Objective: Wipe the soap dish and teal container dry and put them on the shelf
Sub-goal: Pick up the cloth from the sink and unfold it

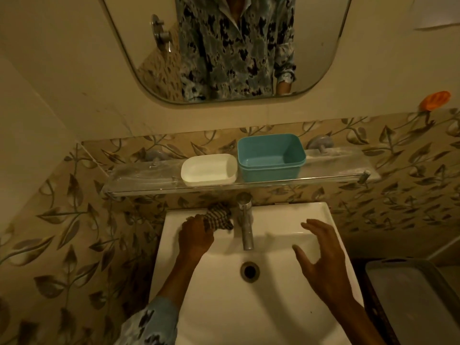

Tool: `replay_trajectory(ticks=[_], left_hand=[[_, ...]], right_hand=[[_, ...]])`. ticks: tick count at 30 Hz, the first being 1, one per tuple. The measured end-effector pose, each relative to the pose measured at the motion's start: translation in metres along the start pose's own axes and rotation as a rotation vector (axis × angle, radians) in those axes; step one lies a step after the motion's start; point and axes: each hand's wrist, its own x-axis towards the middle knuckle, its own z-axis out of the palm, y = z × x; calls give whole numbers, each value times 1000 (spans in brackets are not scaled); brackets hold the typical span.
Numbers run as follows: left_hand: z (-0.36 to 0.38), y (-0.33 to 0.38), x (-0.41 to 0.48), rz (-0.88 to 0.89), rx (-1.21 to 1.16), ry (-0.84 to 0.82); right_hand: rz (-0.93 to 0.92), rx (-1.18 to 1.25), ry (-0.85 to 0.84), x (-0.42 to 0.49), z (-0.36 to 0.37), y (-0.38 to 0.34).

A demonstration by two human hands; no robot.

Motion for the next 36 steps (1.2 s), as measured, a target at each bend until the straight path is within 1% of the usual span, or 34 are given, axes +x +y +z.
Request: replay_trajectory(ticks=[5, 7, 9, 11, 13, 15, 18, 20, 22, 25, 27, 29, 31, 33, 34, 36], left_hand=[[21, 0, 29, 4, -73, -20], [29, 1, 36, 0, 15, -29], [33, 3, 39, -7, 92, 19], [32, 4, 39, 10, 43, 81], [27, 3, 36, 84, -58, 97], [19, 1, 29, 137, -190, 67], [-2, -3, 13, 103, -397, 42], [-18, -3, -2, 76, -545, -17], [-36, 1, -23, 82, -828, -126], [-59, 15, -57, 28, -1402, -326], [-68, 24, -76, 7, -1605, -395], [-73, 33, -93, -26, -1712, -431], [-72, 44, -107, -113, -1811, -498], [-67, 50, -117, -104, -1907, -539], [-63, 52, -121, -73, -1948, -533], [-58, 53, -127, -24, -2010, -539]], right_hand=[[89, 12, -129, -35, 12, 5], [104, 21, -162, -42, 13, 4], [123, 40, -178, -46, 13, 5], [134, 53, -185, -48, 11, 8], [140, 66, -200, -49, 10, 10], [143, 90, -225, -49, 11, 10], [151, 133, -287, -46, 14, 6], [168, 193, -345, -40, 16, -1], [193, 260, -405, -32, 19, -12], [244, 363, -494, -16, 21, -30], [247, 427, -597, -7, 20, -43], [245, 559, -660, -2, 19, -56], [211, 724, -584, 0, 16, -66], [133, 817, -460, 3, 8, -76], [89, 823, -404, 4, 4, -79], [-4, 744, -300, 6, -6, -83]])
